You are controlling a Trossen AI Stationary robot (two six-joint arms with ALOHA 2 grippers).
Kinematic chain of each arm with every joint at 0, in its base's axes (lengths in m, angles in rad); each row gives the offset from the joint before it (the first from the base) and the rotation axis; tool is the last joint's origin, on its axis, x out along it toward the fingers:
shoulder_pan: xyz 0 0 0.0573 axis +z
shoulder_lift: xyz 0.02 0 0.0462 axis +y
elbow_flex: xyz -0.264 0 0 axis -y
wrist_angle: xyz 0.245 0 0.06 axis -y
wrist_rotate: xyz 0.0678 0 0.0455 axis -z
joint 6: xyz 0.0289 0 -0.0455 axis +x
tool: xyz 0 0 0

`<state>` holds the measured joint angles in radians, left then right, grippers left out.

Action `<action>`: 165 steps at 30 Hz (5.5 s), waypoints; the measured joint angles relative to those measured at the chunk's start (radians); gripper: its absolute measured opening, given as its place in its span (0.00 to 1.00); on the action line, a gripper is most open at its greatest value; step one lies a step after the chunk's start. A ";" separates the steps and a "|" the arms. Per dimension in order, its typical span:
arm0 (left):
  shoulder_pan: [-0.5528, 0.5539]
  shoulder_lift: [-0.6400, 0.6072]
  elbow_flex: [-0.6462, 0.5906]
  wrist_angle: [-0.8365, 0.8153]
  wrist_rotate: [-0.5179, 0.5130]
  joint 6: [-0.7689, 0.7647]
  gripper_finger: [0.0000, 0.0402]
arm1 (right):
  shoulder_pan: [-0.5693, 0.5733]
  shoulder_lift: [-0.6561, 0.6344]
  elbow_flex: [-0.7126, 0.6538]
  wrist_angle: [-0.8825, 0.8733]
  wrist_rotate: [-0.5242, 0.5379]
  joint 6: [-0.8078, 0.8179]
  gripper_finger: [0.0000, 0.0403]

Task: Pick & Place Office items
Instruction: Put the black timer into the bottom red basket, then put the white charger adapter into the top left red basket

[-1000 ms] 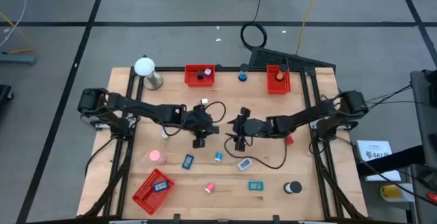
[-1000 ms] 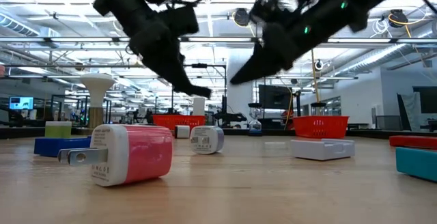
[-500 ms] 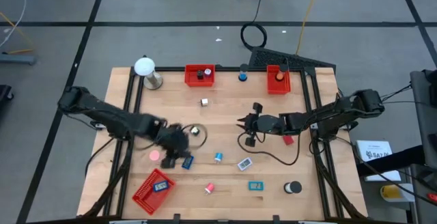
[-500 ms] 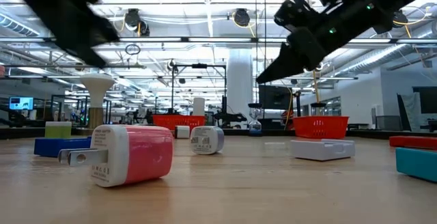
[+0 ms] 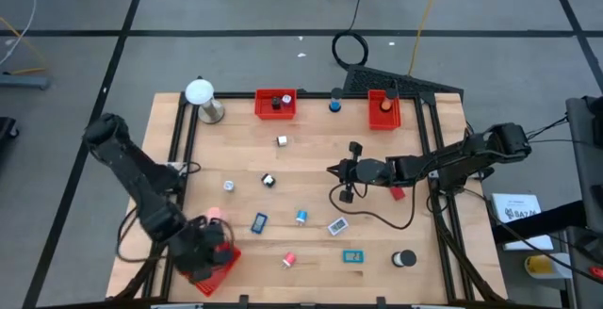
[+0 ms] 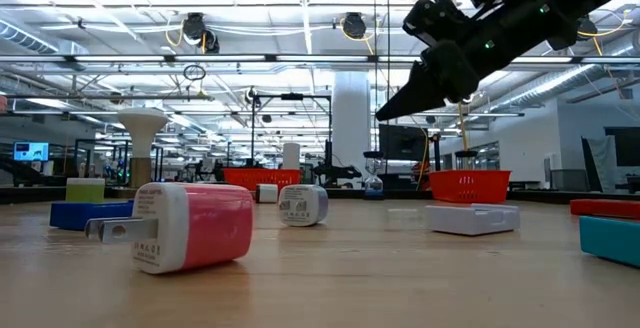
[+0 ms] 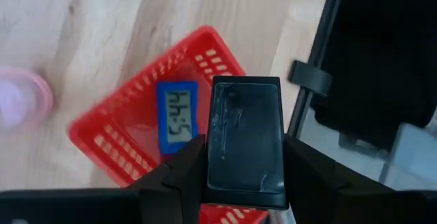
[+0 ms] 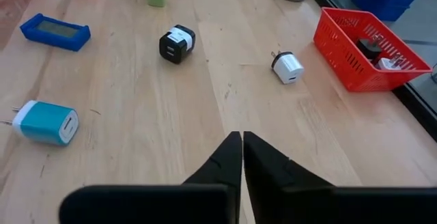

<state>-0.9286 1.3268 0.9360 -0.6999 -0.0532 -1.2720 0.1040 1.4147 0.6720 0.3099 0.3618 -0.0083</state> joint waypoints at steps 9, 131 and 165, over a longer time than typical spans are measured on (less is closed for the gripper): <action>-0.078 0.127 -0.001 -0.002 -0.024 -0.102 0.40 | 0.000 0.000 0.000 0.009 0.000 -0.007 0.00; 0.981 0.075 -0.468 1.584 -0.113 1.242 0.06 | 0.160 0.143 0.599 -1.284 0.010 0.804 0.19; 0.981 0.075 -0.469 1.584 -0.113 1.242 0.06 | 0.204 0.143 0.310 -0.792 -0.292 0.196 0.64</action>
<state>0.0521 1.4014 0.4671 0.8841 -0.1665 -0.0303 0.3081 1.5581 0.9817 -0.4818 0.0696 0.1878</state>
